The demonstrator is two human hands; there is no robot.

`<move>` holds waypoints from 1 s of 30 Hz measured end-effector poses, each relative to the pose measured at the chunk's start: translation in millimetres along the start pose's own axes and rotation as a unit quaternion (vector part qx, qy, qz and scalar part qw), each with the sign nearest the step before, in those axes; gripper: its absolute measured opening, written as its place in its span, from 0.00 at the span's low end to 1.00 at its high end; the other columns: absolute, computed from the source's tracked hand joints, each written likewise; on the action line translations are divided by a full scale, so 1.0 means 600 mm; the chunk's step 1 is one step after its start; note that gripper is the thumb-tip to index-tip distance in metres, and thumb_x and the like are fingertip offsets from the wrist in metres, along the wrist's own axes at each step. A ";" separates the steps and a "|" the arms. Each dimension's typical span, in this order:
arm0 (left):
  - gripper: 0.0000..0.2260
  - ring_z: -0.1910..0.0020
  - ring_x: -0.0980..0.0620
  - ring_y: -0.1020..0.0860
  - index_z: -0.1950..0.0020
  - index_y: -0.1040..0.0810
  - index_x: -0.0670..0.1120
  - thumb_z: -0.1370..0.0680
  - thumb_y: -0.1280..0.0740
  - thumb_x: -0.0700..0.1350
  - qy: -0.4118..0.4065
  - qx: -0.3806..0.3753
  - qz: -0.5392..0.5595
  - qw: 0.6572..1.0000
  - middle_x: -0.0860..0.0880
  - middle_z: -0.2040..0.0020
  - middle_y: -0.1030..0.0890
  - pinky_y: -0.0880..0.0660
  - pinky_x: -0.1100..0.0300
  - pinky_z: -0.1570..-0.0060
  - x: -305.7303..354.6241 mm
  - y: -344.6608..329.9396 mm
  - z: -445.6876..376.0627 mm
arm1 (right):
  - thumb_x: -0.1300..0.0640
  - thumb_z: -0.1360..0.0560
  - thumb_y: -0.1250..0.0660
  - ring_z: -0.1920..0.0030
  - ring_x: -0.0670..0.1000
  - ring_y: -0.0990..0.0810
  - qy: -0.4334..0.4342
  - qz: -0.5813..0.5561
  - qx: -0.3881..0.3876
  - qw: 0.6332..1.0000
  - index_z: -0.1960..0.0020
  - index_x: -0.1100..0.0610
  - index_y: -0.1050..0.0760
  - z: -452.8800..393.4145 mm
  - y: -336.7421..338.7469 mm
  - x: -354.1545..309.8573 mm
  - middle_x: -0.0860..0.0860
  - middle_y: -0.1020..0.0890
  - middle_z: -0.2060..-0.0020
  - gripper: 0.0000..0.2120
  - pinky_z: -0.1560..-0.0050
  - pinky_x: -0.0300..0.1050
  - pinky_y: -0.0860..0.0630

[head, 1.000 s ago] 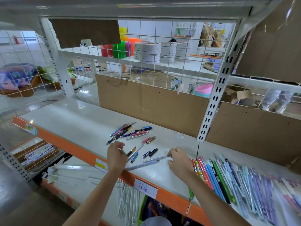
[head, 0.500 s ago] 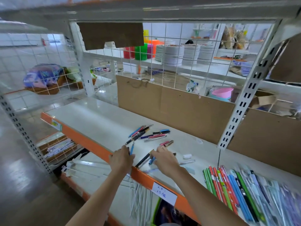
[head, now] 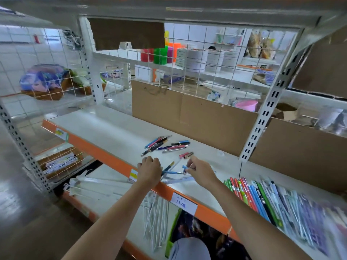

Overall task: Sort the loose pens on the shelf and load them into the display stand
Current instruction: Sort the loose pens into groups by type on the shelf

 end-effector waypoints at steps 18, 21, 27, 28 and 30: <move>0.16 0.43 0.45 0.26 0.36 0.34 0.45 0.23 0.41 0.36 -0.208 -0.006 -0.199 0.958 0.45 0.41 0.27 0.27 0.54 0.49 0.066 -0.001 0.052 | 0.66 0.23 0.40 0.61 0.50 0.23 -0.146 -0.111 0.071 0.980 0.50 0.58 0.29 0.172 0.016 0.118 0.54 0.23 0.55 0.05 0.66 0.35 0.28; 0.15 0.43 0.45 0.25 0.37 0.30 0.44 0.24 0.40 0.41 -0.211 -0.029 -0.197 0.957 0.44 0.43 0.25 0.26 0.54 0.49 0.082 0.001 0.058 | 0.66 0.24 0.40 0.54 0.51 0.24 -0.136 -0.094 0.078 0.983 0.49 0.59 0.28 0.179 0.015 0.115 0.52 0.25 0.53 0.06 0.59 0.38 0.27; 0.13 0.46 0.44 0.24 0.38 0.29 0.43 0.22 0.40 0.44 -0.205 -0.047 -0.183 0.960 0.43 0.45 0.26 0.27 0.53 0.49 0.087 0.001 0.050 | 0.66 0.24 0.39 0.55 0.50 0.23 -0.142 -0.102 0.079 0.981 0.47 0.59 0.27 0.186 0.011 0.129 0.54 0.23 0.49 0.07 0.66 0.33 0.30; 0.13 0.46 0.44 0.24 0.37 0.30 0.44 0.22 0.40 0.43 -0.209 -0.051 -0.184 0.959 0.43 0.46 0.26 0.26 0.53 0.50 0.088 0.001 0.050 | 0.66 0.24 0.39 0.54 0.51 0.22 -0.145 -0.109 0.080 0.980 0.48 0.59 0.28 0.186 0.012 0.131 0.55 0.22 0.48 0.07 0.64 0.34 0.28; 0.13 0.47 0.44 0.24 0.35 0.31 0.45 0.21 0.41 0.41 -0.213 -0.054 -0.201 0.955 0.43 0.45 0.26 0.26 0.53 0.51 0.090 0.003 0.053 | 0.66 0.24 0.39 0.54 0.51 0.21 -0.151 -0.117 0.075 0.979 0.49 0.57 0.29 0.184 0.013 0.131 0.56 0.22 0.47 0.07 0.63 0.36 0.28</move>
Point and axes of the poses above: each hand's wrist, its own z-axis away from the middle knuckle, its own y-axis out of the back of the hand, x = y × z, the point moved 5 cm from there along -z, towards the middle knuckle
